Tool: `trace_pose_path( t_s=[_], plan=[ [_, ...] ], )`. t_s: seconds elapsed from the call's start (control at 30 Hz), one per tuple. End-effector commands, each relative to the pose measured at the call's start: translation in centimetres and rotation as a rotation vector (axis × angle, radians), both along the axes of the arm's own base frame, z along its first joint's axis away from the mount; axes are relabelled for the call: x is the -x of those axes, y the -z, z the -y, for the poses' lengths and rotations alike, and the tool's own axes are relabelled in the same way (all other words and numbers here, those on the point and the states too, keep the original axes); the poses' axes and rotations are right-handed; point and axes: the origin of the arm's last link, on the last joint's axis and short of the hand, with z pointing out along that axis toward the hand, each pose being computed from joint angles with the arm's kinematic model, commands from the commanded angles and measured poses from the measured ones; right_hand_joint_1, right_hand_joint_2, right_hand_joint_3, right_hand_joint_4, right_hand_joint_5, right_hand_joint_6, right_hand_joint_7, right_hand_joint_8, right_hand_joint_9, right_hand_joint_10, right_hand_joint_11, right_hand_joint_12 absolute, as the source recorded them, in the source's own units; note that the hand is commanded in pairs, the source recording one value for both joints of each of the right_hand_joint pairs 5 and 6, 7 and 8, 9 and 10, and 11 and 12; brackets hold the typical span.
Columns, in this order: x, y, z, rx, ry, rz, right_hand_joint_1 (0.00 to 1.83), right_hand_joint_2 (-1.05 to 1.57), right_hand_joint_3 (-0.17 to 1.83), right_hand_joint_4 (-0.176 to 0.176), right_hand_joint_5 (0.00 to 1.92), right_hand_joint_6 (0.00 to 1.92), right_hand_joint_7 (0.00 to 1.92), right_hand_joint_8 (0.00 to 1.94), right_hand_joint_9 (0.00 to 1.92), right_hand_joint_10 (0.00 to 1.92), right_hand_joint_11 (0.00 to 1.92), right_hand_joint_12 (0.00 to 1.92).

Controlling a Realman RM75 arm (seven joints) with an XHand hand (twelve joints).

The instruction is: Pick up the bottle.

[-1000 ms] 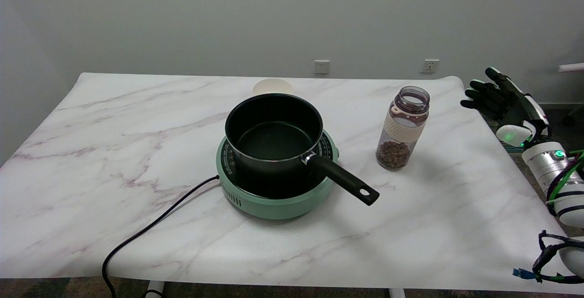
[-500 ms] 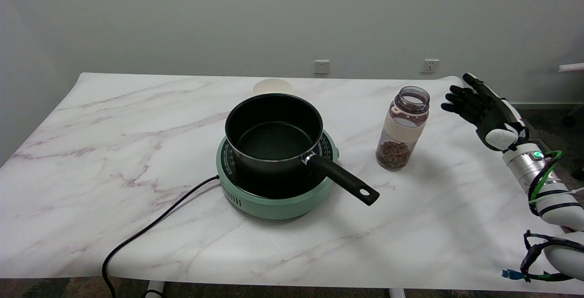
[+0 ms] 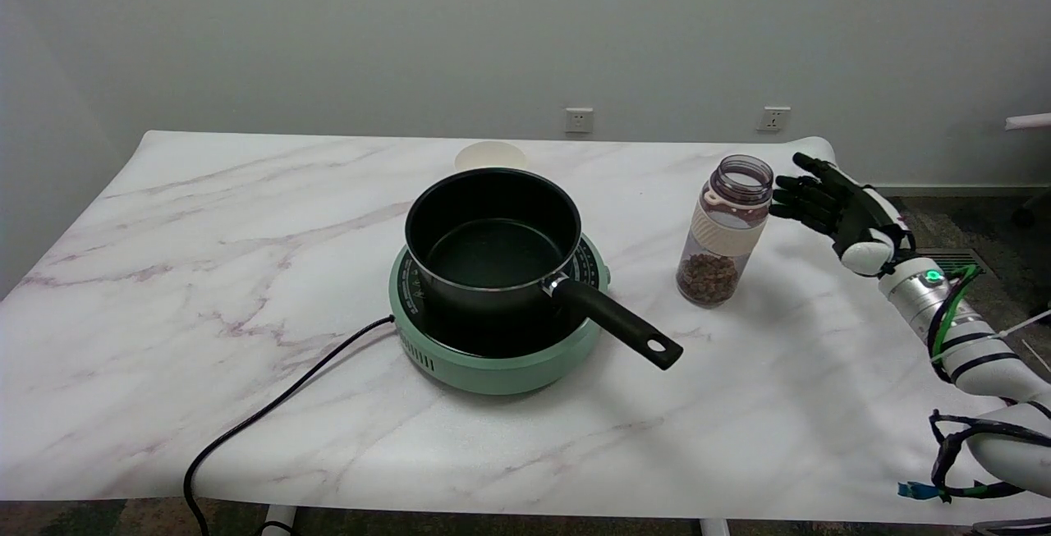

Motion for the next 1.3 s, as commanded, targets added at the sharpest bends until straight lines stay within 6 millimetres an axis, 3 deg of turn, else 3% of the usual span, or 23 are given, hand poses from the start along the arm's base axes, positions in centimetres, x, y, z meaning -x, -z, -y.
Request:
trace_pose_path(
  t_s=[0.03, 0.4, 0.83, 0.87, 0.9, 0.93, 1.07, 1.3],
  plan=[
    [0.1, 0.9, 2.1, -0.013, 0.121, -0.206, 1.12, -0.84, 0.81, 0.000, 0.30, 0.30, 0.55, 0.55, 0.55, 0.55, 0.63, 0.63],
    [-0.9, 2.8, 3.7, -0.007, 0.058, -0.285, 1.13, -0.72, 0.81, 0.000, 0.41, 0.41, 0.67, 0.67, 0.64, 0.64, 0.70, 0.70],
    [-1.4, 4.9, 5.1, -0.028, -0.056, -0.189, 1.13, -0.70, 0.88, 0.000, 0.53, 0.53, 0.77, 0.77, 0.70, 0.70, 0.76, 0.76],
    [-3.5, 10.8, 6.2, -0.247, -0.175, -0.074, 1.13, -0.70, 0.88, 0.000, 0.53, 0.53, 0.78, 0.78, 0.70, 0.70, 0.77, 0.77],
    [-1.4, 5.4, 5.2, -0.039, -0.068, -0.169, 1.12, -0.69, 0.88, 0.000, 0.53, 0.53, 0.78, 0.78, 0.70, 0.70, 0.77, 0.77],
    [-1.0, 4.7, 4.9, -0.012, -0.055, -0.173, 1.12, -0.69, 0.88, 0.000, 0.53, 0.53, 0.78, 0.78, 0.71, 0.71, 0.77, 0.77],
    [-1.0, 6.0, 5.1, -0.049, -0.073, -0.145, 1.12, -0.68, 0.88, 0.000, 0.54, 0.54, 0.79, 0.79, 0.71, 0.71, 0.78, 0.78],
    [-0.7, 6.5, 5.1, -0.066, -0.082, -0.134, 1.12, -0.67, 0.88, 0.000, 0.56, 0.56, 0.79, 0.79, 0.72, 0.72, 0.79, 0.79]
  ],
)
